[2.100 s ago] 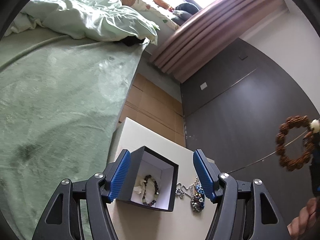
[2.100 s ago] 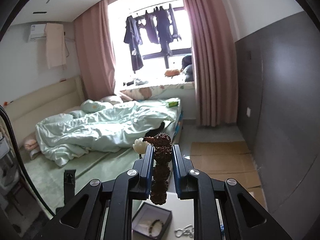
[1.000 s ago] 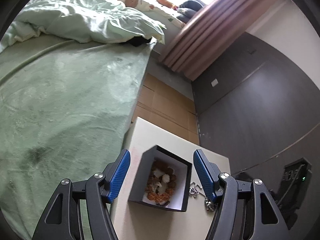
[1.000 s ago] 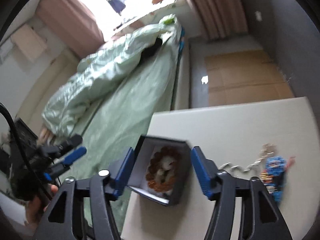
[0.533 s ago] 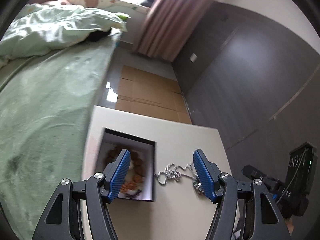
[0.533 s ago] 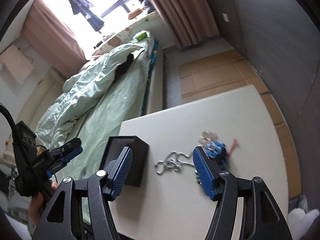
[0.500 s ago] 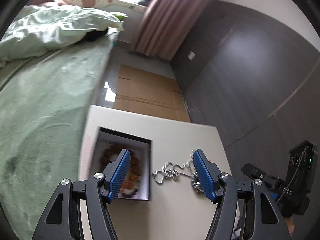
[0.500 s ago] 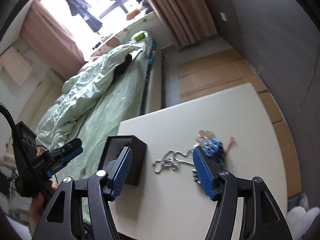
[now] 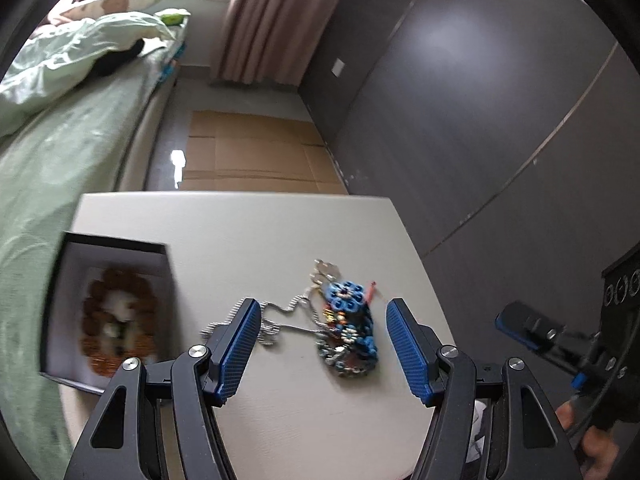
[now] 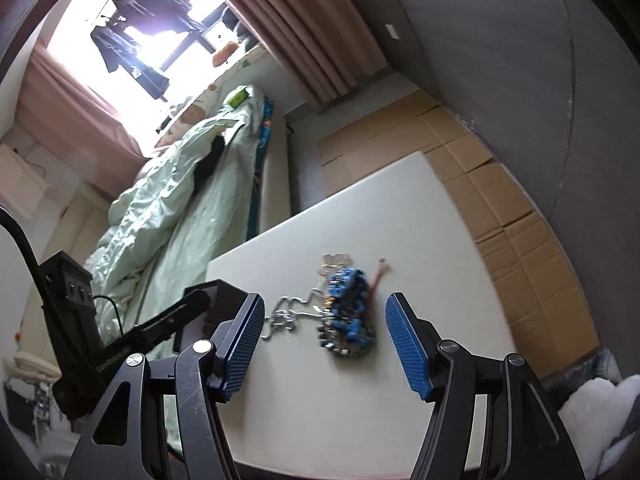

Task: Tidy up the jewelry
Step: 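Move the left tool to the pile and grasp the blue flower bracelet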

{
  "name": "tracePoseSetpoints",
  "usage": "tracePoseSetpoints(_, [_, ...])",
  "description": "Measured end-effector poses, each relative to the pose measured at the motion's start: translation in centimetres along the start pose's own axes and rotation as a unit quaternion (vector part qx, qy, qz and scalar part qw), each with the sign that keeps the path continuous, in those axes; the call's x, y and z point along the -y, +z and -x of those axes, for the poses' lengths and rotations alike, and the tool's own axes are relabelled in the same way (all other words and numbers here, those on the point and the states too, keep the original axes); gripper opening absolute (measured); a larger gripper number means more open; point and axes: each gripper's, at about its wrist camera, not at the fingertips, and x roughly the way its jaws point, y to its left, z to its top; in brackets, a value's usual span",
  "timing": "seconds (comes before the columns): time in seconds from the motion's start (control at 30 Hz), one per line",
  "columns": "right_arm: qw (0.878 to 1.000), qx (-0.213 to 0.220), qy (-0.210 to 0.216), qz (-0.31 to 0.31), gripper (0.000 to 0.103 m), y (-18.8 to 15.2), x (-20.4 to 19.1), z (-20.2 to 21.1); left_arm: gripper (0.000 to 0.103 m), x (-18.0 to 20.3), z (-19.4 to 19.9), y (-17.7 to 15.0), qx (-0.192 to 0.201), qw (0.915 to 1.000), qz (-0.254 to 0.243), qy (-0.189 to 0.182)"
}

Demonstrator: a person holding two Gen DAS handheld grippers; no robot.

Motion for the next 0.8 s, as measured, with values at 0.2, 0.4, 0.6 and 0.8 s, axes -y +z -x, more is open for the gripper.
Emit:
tracePoseSetpoints(0.2, [1.000, -0.008, 0.007, -0.026, 0.063, 0.5, 2.1, -0.4, 0.054, 1.0, -3.8, -1.3, -0.035, 0.9993, -0.005, 0.014])
tracePoseSetpoints(0.4, [0.999, -0.006, -0.017, -0.038, 0.063, 0.9, 3.3, -0.4, 0.054, 1.2, -6.2, -2.2, -0.056, 0.9979, -0.011, 0.030])
tracePoseSetpoints(0.6, [0.999, 0.004, -0.016, -0.047, 0.064, 1.1, 4.0, 0.4, 0.054, 1.8, -8.0, -2.8, -0.076, 0.9960, -0.019, 0.042])
tracePoseSetpoints(0.8, [0.999, 0.000, -0.014, -0.049, 0.063, 1.2, 4.2, 0.2, 0.041, 2.4, -9.5, -3.3, -0.090, 0.9937, -0.037, 0.054])
